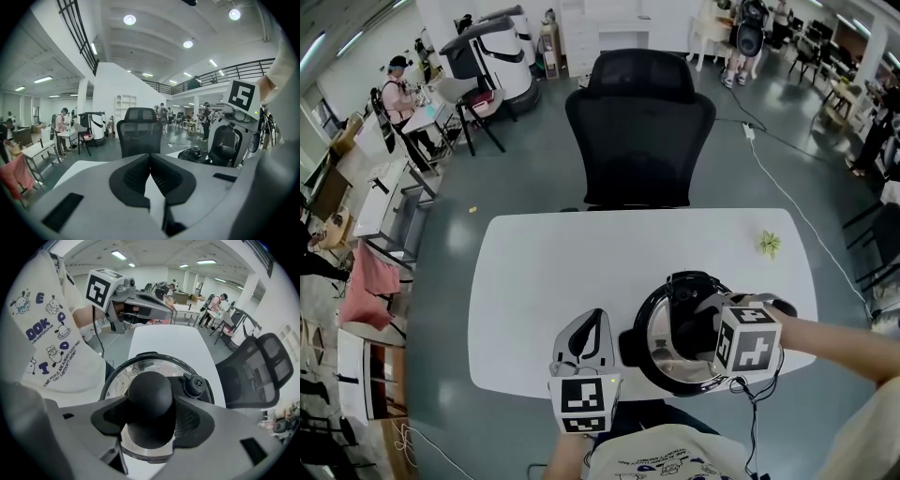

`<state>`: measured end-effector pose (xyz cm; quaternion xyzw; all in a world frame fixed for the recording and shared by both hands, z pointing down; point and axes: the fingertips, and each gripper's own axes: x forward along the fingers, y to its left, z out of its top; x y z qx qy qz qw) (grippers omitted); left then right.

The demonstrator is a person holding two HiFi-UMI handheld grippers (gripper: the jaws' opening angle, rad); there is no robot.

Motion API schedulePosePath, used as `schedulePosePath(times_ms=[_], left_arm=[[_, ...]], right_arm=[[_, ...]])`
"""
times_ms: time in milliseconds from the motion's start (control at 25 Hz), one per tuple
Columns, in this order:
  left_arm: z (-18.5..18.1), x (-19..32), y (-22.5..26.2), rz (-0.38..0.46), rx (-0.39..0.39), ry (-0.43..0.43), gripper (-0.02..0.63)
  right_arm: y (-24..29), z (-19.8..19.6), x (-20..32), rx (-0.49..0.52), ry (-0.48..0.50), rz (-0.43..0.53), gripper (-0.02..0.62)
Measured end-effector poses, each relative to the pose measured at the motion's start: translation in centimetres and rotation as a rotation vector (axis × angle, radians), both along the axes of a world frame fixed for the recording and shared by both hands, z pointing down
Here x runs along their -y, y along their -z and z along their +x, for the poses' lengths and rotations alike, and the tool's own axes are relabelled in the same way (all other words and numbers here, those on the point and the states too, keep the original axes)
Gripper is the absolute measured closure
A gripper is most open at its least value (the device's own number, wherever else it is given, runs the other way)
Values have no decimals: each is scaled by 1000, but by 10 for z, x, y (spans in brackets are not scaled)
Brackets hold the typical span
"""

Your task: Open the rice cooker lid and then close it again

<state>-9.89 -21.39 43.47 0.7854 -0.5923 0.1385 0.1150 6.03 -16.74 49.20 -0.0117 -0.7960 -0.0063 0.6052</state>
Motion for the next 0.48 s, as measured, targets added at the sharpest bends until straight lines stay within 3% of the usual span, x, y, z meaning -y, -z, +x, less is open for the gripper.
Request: schedulePosePath(times_ms=[480], left_arm=[[6, 9, -2, 3, -13, -16, 592]], right_arm=[[1, 2, 13, 63, -430, 13, 301]])
